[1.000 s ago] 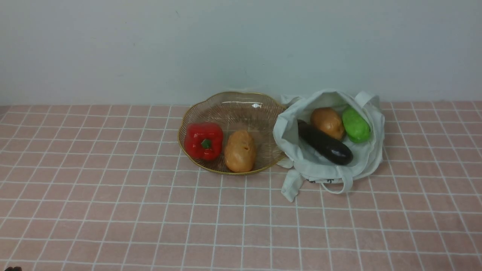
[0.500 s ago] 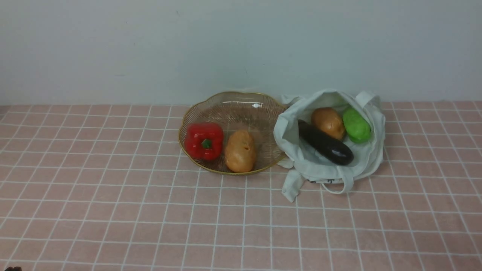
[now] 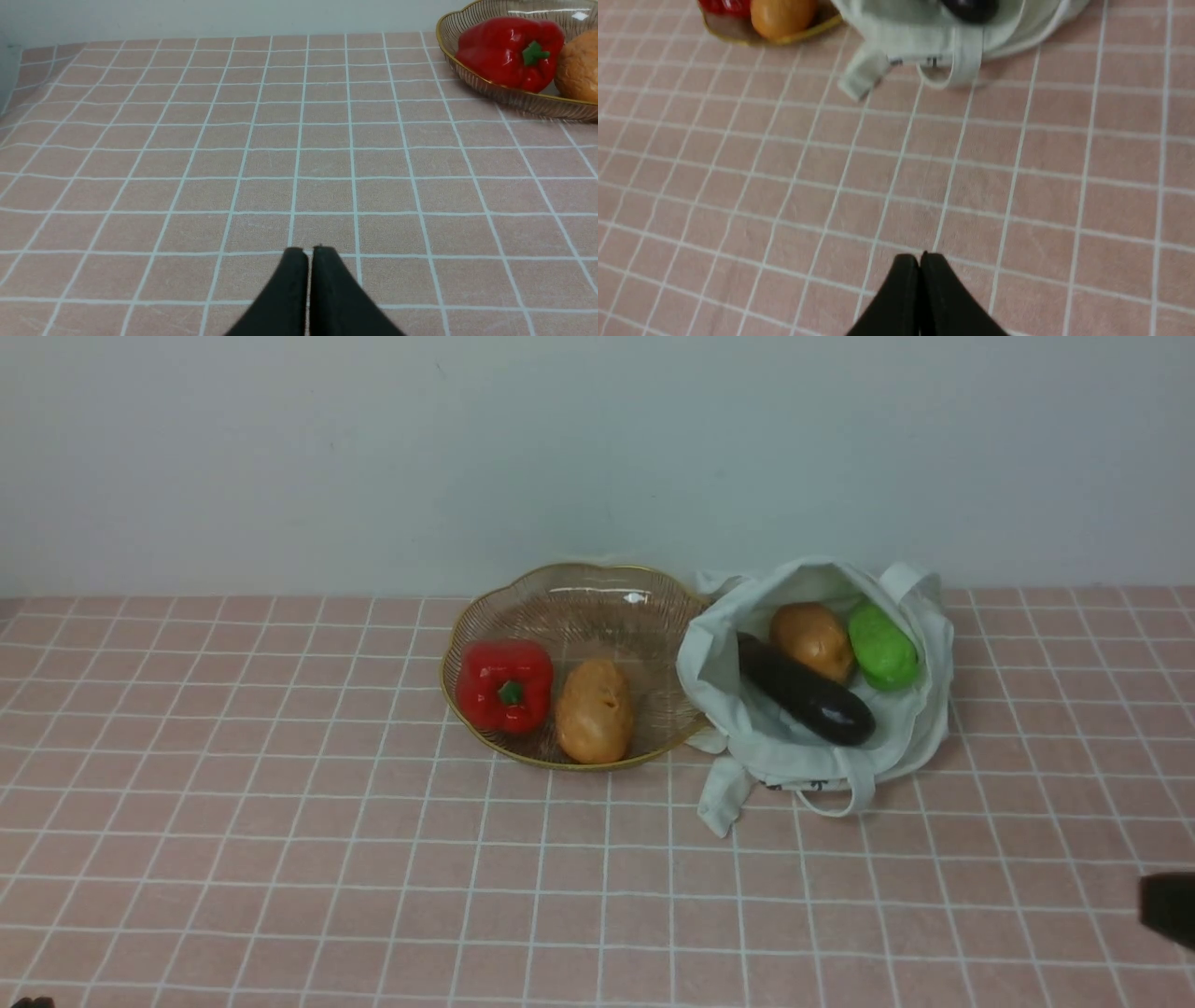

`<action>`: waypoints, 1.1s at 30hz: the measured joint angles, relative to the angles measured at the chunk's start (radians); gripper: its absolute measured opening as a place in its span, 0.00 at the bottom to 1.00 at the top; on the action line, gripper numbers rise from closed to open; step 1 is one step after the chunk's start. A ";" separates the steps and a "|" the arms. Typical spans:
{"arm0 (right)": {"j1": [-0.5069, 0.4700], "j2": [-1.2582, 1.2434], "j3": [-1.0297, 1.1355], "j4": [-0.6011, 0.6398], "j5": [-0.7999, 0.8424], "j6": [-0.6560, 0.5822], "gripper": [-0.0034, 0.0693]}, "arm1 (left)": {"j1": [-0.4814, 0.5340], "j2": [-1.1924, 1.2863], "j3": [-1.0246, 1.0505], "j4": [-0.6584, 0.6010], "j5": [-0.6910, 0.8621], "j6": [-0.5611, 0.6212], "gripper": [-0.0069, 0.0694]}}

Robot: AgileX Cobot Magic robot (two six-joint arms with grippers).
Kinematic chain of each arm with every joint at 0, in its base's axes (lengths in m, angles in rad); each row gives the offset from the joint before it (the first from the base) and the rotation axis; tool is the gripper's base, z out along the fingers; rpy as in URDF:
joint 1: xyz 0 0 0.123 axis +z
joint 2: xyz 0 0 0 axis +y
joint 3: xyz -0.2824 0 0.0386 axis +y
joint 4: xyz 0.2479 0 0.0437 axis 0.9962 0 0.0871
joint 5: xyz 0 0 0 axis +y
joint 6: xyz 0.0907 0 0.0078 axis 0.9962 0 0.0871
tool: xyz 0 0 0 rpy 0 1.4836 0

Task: Take vegetables from bag on pink coffee tablecloth place on plate.
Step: 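Reach into the white cloth bag and grasp a vegetable inside with the right gripper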

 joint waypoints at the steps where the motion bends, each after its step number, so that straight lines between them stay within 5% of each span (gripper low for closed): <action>1: 0.000 0.049 0.000 0.033 -0.010 -0.035 0.03 | 0.000 0.000 0.000 0.000 0.000 0.000 0.09; 9: 0.000 0.379 -0.056 0.453 -0.104 -0.550 0.19 | 0.000 0.000 0.000 0.000 0.000 0.000 0.09; 13: 0.005 0.485 -0.156 0.501 -0.115 -0.637 0.31 | 0.000 0.000 0.000 0.000 0.000 0.000 0.09; 19: 0.070 0.664 -0.364 0.394 -0.124 -0.618 0.50 | 0.000 0.000 0.000 0.000 0.000 0.000 0.09; 23: 0.144 0.823 -0.559 0.191 -0.154 -0.509 0.62 | 0.000 0.000 0.000 0.000 0.000 0.000 0.09; 27: 0.162 0.942 -0.672 0.018 -0.182 -0.385 0.64 | 0.000 0.000 0.000 0.000 0.000 0.000 0.09; 33: 0.162 1.101 -0.741 -0.075 -0.236 -0.339 0.65 | 0.000 0.000 0.000 0.000 0.000 0.000 0.09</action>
